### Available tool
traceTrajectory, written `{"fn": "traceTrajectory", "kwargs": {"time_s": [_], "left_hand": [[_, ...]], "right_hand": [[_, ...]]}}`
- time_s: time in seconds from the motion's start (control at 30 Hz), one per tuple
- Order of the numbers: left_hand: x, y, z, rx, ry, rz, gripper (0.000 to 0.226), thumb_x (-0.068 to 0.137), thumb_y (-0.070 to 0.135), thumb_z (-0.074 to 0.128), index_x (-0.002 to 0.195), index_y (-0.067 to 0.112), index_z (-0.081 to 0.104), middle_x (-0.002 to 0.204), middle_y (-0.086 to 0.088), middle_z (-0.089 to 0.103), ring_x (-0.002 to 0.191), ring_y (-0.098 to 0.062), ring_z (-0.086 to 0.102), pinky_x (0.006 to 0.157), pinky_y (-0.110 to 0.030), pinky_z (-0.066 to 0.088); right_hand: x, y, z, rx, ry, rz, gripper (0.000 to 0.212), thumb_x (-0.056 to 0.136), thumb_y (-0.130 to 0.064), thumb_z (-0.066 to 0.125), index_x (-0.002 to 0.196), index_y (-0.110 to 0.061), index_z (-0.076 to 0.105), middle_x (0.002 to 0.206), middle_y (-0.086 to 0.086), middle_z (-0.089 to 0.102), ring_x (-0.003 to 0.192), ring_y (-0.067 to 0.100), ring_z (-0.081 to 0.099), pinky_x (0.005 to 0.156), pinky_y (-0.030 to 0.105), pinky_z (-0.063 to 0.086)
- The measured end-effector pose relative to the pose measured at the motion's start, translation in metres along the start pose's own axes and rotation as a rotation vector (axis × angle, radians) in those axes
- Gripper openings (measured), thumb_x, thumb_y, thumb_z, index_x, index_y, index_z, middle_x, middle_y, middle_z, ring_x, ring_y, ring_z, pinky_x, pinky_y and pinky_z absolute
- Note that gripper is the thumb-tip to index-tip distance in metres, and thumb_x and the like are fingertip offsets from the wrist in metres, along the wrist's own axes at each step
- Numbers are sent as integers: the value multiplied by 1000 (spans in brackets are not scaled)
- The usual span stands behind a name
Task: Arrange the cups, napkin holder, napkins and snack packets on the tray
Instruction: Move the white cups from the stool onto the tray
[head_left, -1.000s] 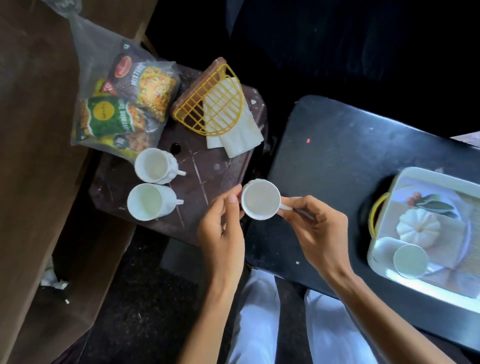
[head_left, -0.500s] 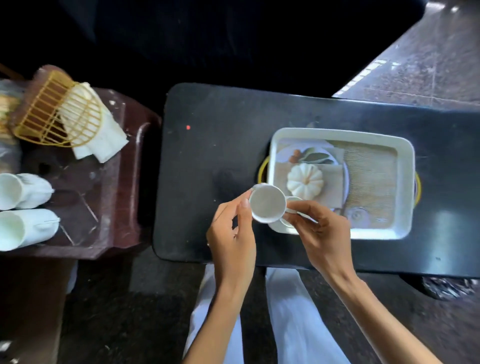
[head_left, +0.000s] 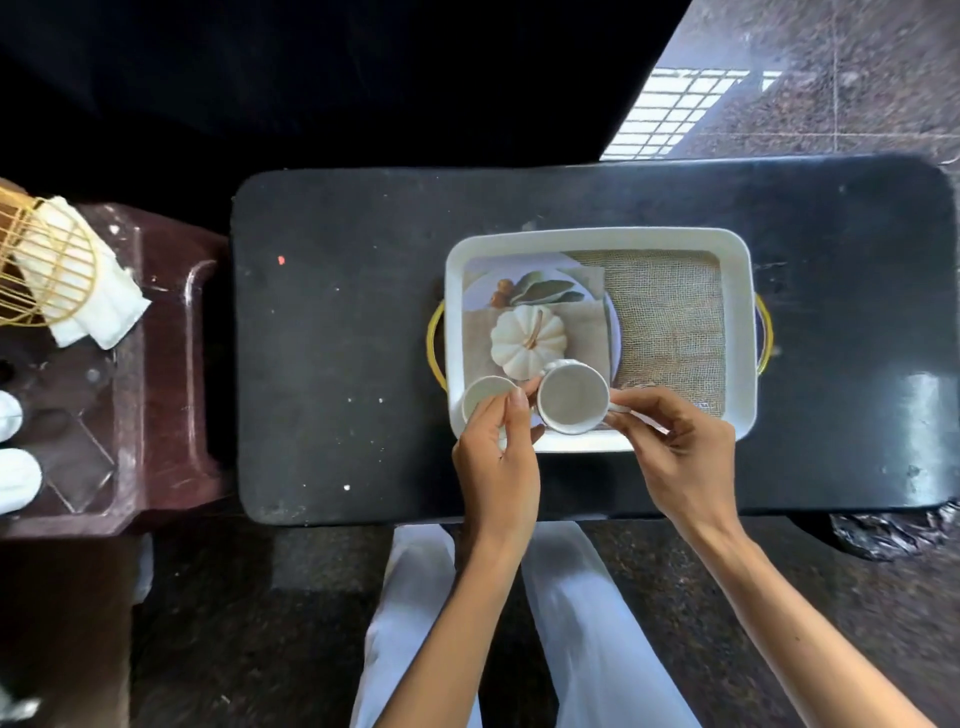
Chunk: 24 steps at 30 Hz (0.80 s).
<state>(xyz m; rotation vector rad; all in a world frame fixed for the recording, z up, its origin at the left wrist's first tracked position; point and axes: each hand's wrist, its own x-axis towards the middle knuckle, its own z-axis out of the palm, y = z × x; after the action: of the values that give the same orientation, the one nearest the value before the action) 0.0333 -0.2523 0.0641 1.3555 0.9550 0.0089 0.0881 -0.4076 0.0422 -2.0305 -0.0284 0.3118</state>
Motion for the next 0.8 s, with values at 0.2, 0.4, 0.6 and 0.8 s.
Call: {"fn": "traceTrajectory", "kwargs": {"time_s": [0.2,0.4,0.6,0.8], "left_hand": [[0,-9,16,-5,49,-50,27,107,31,49,109,34,75,107,13,79,101,3,73,87,-29,63],[-7,-14,18,-40,121,-71,31,108,27,47,113,20,77,106,3,80,101,-3,74,85,-27,63],[-5,-14,14,-58,137,-69,30,107,28,47,102,29,76,94,12,81,102,-8,75,85,-27,63],[1,-15,11,-7,138,-45,31,108,28,45,101,32,76,96,11,81,98,-9,77,90,-32,62]], "right_hand": [[4,20,-10,33,-13,5,17,82,-4,78,95,-16,76,89,-12,76,92,-3,71,82,9,50],[5,36,-15,38,-21,19,19,81,-3,78,93,-17,75,91,-14,74,89,-6,70,80,6,50],[8,53,-15,12,-50,51,15,82,-6,79,97,-9,78,93,-9,77,93,-2,72,81,9,51],[11,60,-6,-13,-90,65,19,82,-3,78,96,-17,77,92,-16,74,93,-5,71,78,6,51]]}}
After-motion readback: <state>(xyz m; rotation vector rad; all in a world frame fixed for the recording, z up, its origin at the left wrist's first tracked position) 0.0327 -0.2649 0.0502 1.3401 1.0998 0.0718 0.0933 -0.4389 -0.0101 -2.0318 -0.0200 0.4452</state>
